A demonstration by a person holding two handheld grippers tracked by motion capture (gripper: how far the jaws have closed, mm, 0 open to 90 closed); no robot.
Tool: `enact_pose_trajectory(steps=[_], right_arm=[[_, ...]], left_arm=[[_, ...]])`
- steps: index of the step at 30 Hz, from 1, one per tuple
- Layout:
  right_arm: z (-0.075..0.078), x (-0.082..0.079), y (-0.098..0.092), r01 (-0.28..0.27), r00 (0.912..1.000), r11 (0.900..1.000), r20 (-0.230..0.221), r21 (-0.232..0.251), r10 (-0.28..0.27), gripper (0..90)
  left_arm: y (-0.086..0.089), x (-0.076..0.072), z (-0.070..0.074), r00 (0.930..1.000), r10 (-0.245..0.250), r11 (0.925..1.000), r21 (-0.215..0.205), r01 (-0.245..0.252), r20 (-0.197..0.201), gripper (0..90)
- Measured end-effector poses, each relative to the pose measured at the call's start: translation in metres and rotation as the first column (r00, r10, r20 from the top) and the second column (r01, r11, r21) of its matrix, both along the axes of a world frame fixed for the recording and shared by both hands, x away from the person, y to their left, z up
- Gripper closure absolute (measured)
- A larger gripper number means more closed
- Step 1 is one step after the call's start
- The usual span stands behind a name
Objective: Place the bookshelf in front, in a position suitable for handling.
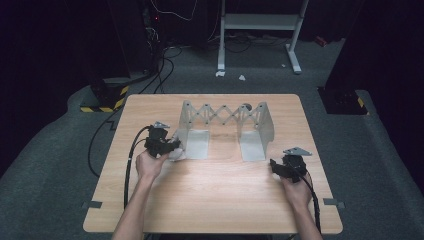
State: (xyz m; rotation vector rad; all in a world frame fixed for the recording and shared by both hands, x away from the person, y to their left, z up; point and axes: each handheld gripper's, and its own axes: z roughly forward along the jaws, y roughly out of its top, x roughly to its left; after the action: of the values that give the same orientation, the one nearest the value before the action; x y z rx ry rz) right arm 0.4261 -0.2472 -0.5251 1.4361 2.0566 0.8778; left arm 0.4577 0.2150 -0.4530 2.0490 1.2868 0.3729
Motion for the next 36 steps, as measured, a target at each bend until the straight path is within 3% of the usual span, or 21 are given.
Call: enact_pose_trajectory(steps=[8,10,13,19,23,28,32,36], right_arm=[[0.000,0.000,0.000,0.001,1.0000,1.000,0.000,0.000,-0.001,35.2],[0.000,0.000,0.000,0.000,1.0000,1.000,0.000,0.000,0.000,35.2],[0.000,0.000,0.000,0.000,1.0000,1.000,0.000,0.000,0.000,35.2],[0.000,0.000,0.000,0.000,1.0000,1.000,0.000,0.000,0.000,35.1],[0.000,0.000,0.000,0.000,1.0000,1.000,0.000,0.000,0.000,35.2],[0.000,0.000,0.000,0.000,1.0000,1.000,0.000,0.000,0.000,35.2],[0.000,0.000,0.000,0.000,1.0000,1.000,0.000,0.000,0.000,35.2],[0.000,0.000,0.000,0.000,1.0000,1.000,0.000,0.000,0.000,35.2]], left_arm=[[0.000,-0.003,0.021,0.9989,-0.013,0.9999,0.008,0.013,0.044,72.2],[0.001,-0.004,0.033,0.9972,-0.021,0.9997,0.012,0.020,0.072,72.3],[0.004,-0.005,0.043,0.9956,-0.023,0.9996,-0.013,0.024,0.091,72.3],[0.005,-0.001,0.058,0.9928,-0.022,0.9996,-0.017,0.024,0.118,72.3],[0.004,0.004,0.059,0.9930,-0.018,0.9998,-0.009,0.019,0.117,72.4],[-0.001,0.010,0.050,0.9948,-0.018,0.9998,0.010,0.017,0.100,72.4],[-0.001,0.013,0.041,0.9967,-0.019,0.9998,-0.008,0.020,0.079,72.3],[-0.002,0.015,0.035,0.9979,-0.018,0.9998,-0.001,0.018,0.062,72.3]])
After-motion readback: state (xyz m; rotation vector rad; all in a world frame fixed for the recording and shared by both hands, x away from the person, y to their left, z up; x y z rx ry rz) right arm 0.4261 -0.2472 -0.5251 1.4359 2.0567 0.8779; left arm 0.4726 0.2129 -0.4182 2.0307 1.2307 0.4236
